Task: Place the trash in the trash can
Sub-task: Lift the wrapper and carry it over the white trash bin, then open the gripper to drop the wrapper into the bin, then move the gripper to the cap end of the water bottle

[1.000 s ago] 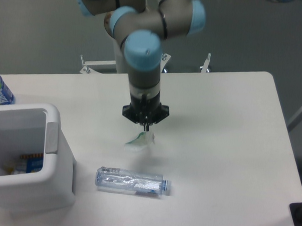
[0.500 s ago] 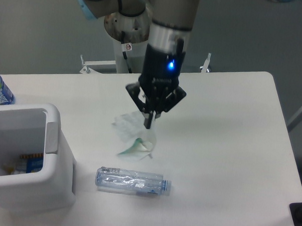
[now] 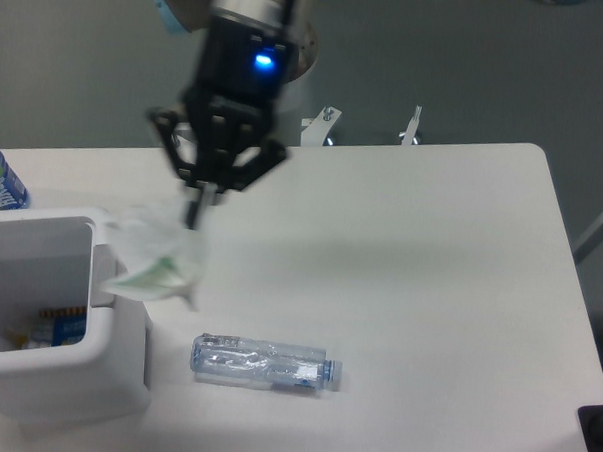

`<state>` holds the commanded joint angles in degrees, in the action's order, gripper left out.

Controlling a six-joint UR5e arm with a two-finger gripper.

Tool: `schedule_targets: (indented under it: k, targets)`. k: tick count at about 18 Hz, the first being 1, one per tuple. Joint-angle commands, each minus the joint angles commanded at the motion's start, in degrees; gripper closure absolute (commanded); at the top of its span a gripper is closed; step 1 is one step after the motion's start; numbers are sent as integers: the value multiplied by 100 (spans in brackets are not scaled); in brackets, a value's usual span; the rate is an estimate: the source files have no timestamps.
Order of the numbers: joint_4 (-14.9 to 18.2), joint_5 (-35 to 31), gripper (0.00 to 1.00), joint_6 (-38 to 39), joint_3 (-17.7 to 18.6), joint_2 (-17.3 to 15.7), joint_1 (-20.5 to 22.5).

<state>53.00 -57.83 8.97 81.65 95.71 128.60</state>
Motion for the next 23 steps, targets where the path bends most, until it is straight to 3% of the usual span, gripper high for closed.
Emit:
schedule_targets:
  k: [5, 6, 7, 8, 9, 10, 11, 17, 19, 23]
  targets:
    - [-97, 0, 100, -44, 88, 255, -502]
    - [-105, -9, 93, -79, 114, 299, -564]
    - [-114, -9, 79, -123, 149, 317, -616]
    - [-114, -9, 49, -158, 158, 334, -626]
    - [-166, -9, 27, -184, 141, 369, -626]
    - [-202, -9, 12, -185, 132, 378, -626]
    - [-202, -9, 3, -176, 123, 370, -626]
    - [-202, -61, 0, -123, 97, 378, -565]
    - [-193, -79, 0, -45, 140, 361, -180]
    - [-158, -482, 0, 842, 184, 335, 655]
